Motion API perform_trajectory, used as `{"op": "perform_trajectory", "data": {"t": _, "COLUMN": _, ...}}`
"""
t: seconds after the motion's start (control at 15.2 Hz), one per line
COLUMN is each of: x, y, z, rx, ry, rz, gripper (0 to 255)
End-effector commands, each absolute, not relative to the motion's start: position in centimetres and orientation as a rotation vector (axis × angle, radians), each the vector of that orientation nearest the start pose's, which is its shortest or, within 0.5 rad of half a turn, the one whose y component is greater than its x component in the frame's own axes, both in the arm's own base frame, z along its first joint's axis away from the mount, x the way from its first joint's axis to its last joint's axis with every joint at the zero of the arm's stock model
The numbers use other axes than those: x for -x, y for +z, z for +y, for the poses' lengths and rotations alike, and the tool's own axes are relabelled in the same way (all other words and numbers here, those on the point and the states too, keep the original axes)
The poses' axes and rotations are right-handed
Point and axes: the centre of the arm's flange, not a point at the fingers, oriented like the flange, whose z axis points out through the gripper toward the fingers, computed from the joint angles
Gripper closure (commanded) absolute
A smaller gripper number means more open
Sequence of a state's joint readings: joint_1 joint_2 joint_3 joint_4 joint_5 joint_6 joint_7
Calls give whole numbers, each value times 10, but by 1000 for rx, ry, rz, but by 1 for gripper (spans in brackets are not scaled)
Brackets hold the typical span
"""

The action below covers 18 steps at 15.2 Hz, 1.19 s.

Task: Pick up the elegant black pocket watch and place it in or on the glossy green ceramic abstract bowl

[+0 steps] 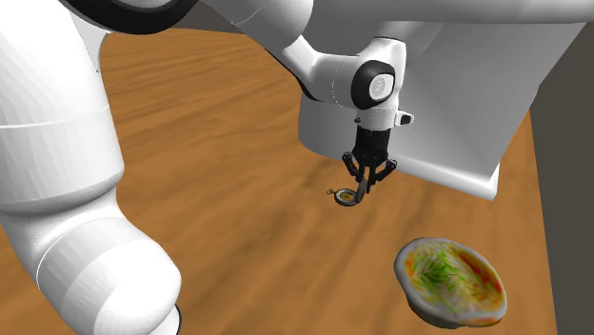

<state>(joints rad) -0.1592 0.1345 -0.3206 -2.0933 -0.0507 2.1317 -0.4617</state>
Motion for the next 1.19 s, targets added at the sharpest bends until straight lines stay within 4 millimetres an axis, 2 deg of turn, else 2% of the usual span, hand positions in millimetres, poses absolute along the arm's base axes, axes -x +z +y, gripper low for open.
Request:
{"op": "perform_trajectory", "data": {"t": 0.0, "x": -493, "y": 365, "z": -256, "rx": 3170, "ry": 188, "rz": -18, "gripper": 255}}
{"op": "perform_trajectory", "data": {"t": 1.12, "x": -493, "y": 455, "z": -256, "rx": 3170, "ry": 188, "rz": -18, "gripper": 255}}
